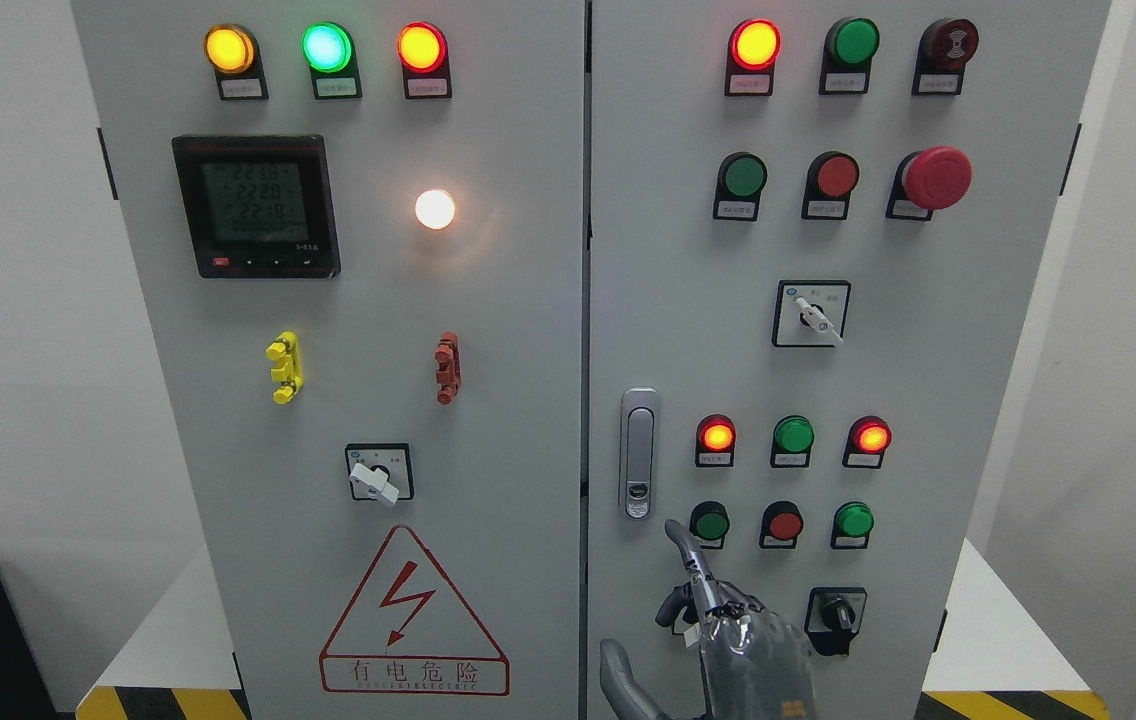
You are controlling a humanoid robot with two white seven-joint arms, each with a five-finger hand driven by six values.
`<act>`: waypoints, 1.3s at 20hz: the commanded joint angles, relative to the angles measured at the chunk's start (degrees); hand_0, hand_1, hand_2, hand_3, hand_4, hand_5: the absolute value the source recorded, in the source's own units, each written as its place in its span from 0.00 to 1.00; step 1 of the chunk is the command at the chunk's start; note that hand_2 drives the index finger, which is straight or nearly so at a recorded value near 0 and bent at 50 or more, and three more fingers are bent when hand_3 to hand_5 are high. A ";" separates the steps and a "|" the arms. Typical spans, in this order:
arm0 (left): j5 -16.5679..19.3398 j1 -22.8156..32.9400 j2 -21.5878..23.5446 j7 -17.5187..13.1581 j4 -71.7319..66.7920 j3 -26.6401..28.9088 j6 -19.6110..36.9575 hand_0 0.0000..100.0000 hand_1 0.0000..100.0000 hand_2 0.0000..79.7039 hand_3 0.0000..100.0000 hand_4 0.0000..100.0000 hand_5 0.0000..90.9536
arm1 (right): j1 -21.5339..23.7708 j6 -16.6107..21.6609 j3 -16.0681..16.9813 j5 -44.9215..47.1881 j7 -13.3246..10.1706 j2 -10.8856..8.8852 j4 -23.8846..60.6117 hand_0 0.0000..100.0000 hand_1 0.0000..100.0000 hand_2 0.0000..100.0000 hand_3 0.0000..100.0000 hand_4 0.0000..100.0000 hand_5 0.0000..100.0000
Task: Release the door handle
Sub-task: 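Raise the right hand up to the lower end of the silver handle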
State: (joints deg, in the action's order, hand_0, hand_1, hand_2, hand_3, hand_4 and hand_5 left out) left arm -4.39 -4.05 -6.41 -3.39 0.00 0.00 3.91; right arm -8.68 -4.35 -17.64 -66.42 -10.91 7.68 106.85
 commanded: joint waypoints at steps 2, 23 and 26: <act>0.00 0.00 0.00 -0.04 0.97 -1.14 0.04 0.00 0.00 0.03 0.09 0.01 0.00 | -5.03 -3.29 -1.87 -8.02 0.28 0.14 -7.98 0.32 0.41 0.00 1.00 0.90 0.97; 0.00 0.00 0.00 0.05 0.97 -1.14 0.04 0.00 0.00 0.03 0.09 0.01 0.00 | -7.67 -6.54 -1.78 -14.27 0.63 0.14 -9.91 0.32 0.38 0.00 1.00 0.99 0.98; 0.00 0.00 0.00 0.05 0.88 -1.14 0.04 0.00 0.00 0.03 0.09 0.01 0.00 | -8.11 -7.25 -1.69 -14.27 0.63 0.23 -9.91 0.32 0.38 0.00 1.00 0.99 0.98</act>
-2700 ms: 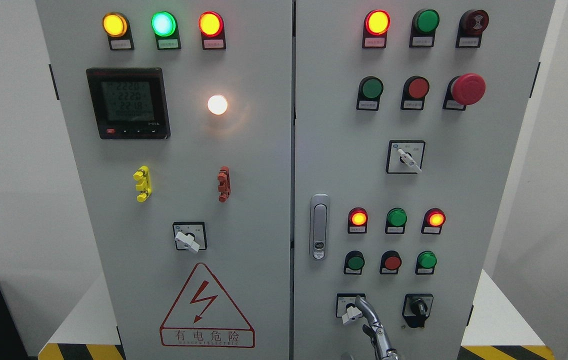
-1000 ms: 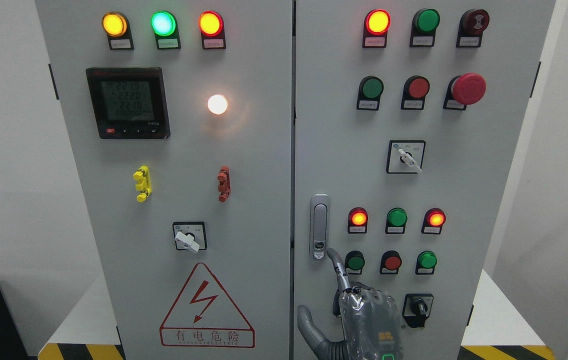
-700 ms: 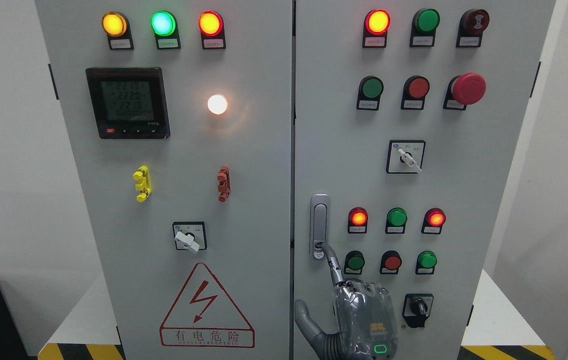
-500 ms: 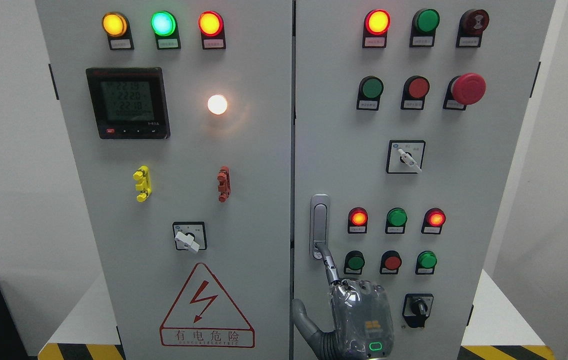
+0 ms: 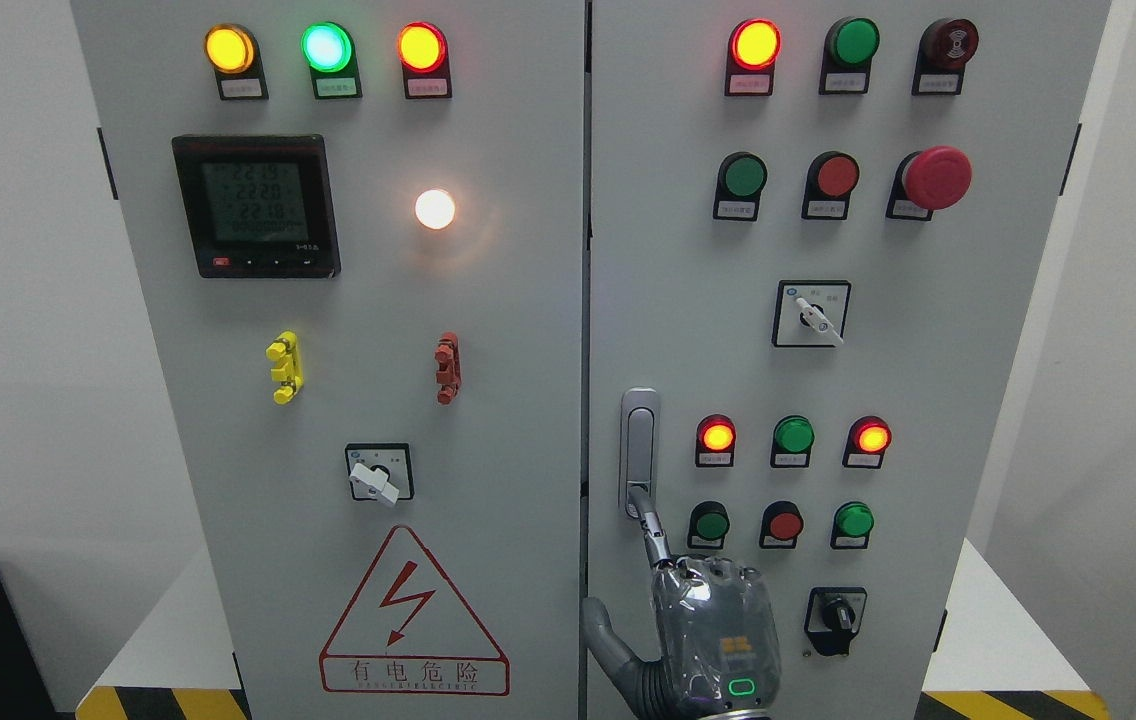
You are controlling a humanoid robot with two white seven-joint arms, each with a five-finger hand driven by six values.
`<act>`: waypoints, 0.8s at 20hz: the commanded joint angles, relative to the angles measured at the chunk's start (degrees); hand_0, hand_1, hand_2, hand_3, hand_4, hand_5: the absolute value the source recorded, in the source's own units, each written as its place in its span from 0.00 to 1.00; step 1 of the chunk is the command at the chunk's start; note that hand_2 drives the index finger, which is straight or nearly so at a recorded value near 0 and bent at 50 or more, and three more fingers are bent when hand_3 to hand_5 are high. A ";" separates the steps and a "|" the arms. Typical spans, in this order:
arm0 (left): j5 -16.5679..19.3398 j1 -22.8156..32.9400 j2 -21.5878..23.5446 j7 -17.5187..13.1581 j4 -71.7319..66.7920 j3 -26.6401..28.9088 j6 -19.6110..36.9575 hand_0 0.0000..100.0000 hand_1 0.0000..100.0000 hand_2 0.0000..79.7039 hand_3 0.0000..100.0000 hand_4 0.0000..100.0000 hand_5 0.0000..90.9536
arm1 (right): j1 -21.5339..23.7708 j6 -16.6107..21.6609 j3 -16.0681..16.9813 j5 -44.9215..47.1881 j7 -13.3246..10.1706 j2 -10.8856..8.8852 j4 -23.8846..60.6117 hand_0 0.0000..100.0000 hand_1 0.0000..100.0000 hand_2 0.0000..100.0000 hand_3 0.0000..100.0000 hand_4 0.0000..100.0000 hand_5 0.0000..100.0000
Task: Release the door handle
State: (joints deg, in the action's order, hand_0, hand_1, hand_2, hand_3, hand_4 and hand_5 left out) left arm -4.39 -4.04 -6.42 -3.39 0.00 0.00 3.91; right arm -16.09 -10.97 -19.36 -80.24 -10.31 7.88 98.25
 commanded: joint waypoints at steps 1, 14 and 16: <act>0.00 0.00 0.00 0.05 0.97 -1.14 0.04 0.00 0.00 0.03 0.09 0.01 0.00 | -0.70 -0.63 0.02 -0.44 0.03 0.03 -1.30 0.32 0.38 0.00 1.00 0.99 0.98; 0.00 0.00 0.00 0.05 0.97 -1.14 0.04 0.00 0.00 0.03 0.09 0.01 0.00 | -0.44 -0.63 0.02 -0.36 0.11 0.03 -2.09 0.32 0.37 0.00 1.00 0.99 0.98; 0.00 0.00 0.00 0.05 0.97 -1.14 0.04 0.00 0.00 0.03 0.09 0.01 0.00 | -0.53 -0.63 0.02 -0.36 0.11 0.03 -2.27 0.33 0.37 0.00 1.00 0.99 0.98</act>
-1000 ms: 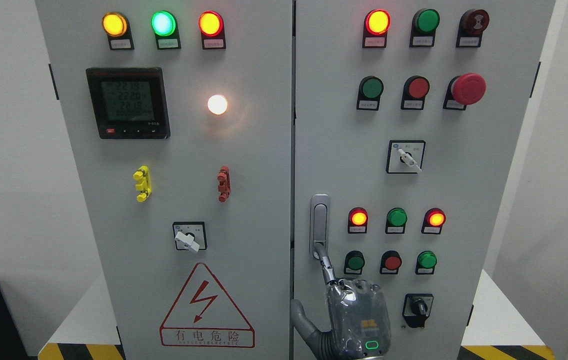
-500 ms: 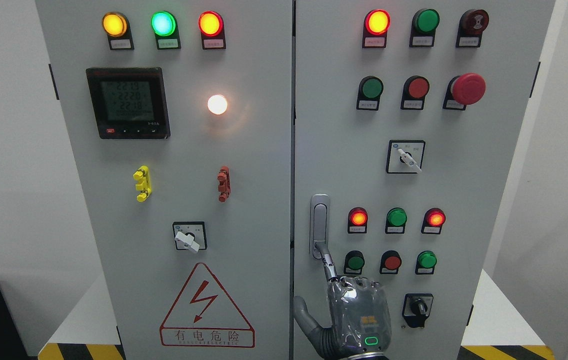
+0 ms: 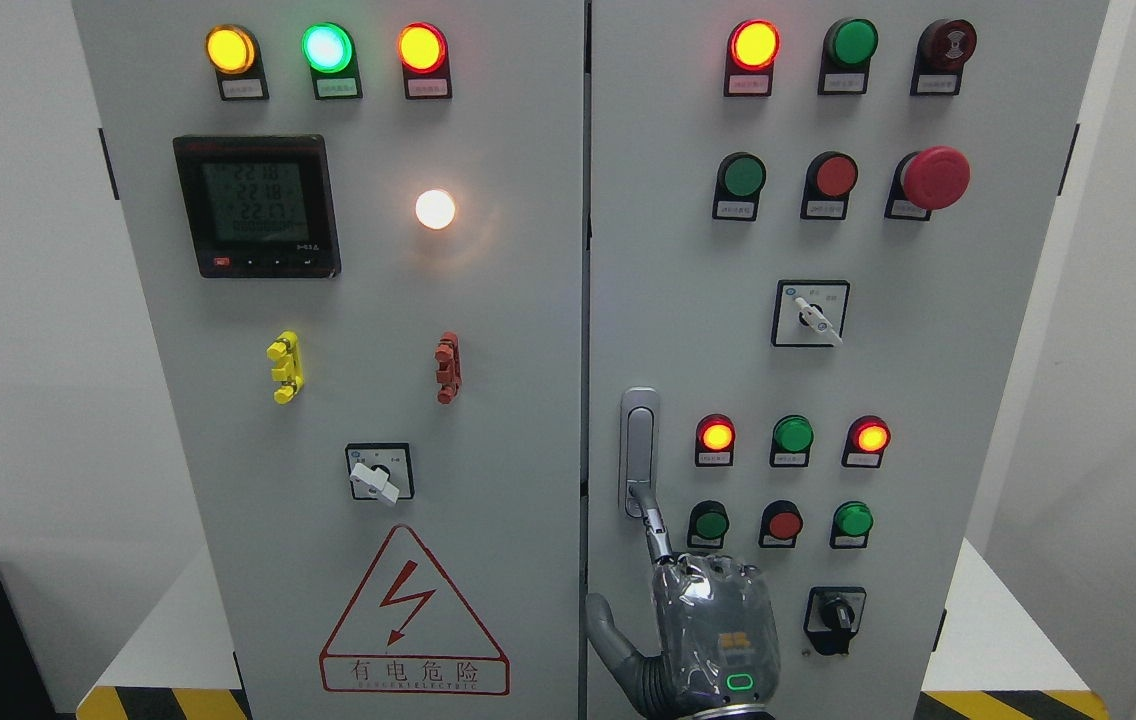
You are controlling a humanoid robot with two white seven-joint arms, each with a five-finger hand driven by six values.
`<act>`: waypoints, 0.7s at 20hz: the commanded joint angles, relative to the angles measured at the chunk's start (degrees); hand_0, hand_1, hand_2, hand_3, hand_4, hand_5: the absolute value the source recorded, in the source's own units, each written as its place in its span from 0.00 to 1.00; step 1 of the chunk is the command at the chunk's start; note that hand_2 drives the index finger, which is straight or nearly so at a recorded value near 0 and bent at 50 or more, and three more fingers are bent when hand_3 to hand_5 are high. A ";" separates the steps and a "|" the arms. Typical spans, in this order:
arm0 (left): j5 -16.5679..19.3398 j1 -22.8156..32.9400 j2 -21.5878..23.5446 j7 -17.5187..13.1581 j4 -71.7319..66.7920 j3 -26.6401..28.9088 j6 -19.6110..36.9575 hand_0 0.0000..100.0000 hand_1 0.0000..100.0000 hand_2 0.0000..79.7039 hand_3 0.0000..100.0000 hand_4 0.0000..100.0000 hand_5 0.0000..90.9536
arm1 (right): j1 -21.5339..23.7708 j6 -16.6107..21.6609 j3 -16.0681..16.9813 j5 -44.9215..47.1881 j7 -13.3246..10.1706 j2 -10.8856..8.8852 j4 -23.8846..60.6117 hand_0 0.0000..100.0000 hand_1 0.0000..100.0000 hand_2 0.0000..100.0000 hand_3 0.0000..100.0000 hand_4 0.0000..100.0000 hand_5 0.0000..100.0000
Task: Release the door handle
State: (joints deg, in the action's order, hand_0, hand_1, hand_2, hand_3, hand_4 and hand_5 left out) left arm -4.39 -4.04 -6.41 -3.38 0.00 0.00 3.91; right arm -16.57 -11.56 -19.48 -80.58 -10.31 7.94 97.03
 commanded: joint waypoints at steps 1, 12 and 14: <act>0.00 0.00 0.00 0.04 0.97 -1.14 0.04 0.00 0.00 0.03 0.09 0.01 0.00 | -0.05 -0.04 0.15 -0.10 0.11 -0.03 -1.31 0.33 0.37 0.00 1.00 0.99 0.98; 0.00 0.00 0.00 0.04 0.97 -1.14 0.04 0.00 0.00 0.03 0.09 0.01 0.00 | 0.04 -0.04 0.32 -0.10 1.69 -0.03 -1.84 0.33 0.37 0.00 1.00 0.99 0.98; 0.00 0.00 0.00 0.04 0.88 -1.14 0.04 0.00 0.00 0.03 0.08 0.01 0.00 | 0.04 -0.04 0.32 -0.10 1.78 -0.03 -1.84 0.33 0.37 0.00 1.00 0.99 0.98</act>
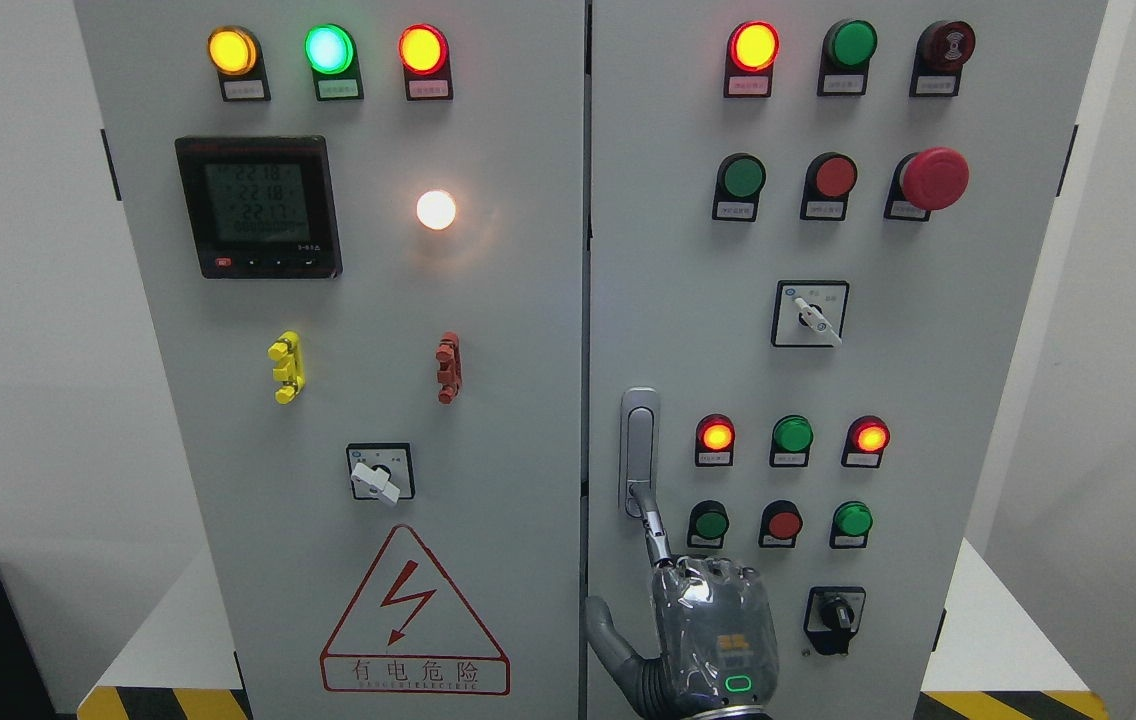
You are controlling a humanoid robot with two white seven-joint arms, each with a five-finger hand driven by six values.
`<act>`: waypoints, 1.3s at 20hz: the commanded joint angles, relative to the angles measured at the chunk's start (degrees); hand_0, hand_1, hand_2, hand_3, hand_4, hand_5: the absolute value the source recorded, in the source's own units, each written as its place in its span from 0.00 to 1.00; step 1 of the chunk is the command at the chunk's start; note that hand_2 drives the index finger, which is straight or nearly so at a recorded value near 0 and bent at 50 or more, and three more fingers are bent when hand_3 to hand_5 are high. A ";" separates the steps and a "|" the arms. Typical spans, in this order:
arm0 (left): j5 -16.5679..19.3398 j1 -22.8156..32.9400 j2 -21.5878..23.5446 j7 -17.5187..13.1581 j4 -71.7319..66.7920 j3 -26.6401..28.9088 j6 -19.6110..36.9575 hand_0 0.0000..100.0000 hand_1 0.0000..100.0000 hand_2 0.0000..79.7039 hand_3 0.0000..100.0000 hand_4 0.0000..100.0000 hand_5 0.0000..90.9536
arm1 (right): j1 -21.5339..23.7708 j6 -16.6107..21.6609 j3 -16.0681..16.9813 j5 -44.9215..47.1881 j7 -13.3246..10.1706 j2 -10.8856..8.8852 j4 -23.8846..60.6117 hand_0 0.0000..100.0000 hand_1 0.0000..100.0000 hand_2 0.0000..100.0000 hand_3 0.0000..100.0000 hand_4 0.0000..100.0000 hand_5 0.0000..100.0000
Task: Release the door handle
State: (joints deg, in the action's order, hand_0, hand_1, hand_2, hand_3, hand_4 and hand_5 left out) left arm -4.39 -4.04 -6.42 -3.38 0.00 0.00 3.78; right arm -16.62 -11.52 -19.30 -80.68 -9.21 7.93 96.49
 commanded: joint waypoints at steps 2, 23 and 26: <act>0.00 0.00 0.00 0.04 0.97 -1.14 0.09 0.00 0.00 0.03 0.08 0.01 0.00 | 0.09 -0.08 0.14 0.00 0.69 -0.02 -1.30 0.33 0.37 0.00 1.00 0.99 0.98; 0.00 0.00 0.00 0.04 0.97 -1.14 0.17 0.00 0.00 0.03 0.09 0.01 0.00 | 1.32 -0.08 0.23 0.00 0.78 -0.02 -1.22 0.32 0.36 0.01 1.00 0.99 0.98; 0.00 0.00 0.00 0.04 0.88 -1.14 0.17 0.00 0.00 0.03 0.09 0.01 0.00 | 1.32 -0.08 0.23 0.00 0.78 -0.02 -1.22 0.32 0.36 0.01 1.00 0.99 0.98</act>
State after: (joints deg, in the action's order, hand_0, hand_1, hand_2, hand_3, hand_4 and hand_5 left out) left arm -4.39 -4.04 -6.42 -3.38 0.00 0.00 3.93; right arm -15.42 -11.63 -19.10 -80.68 -8.28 7.91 96.97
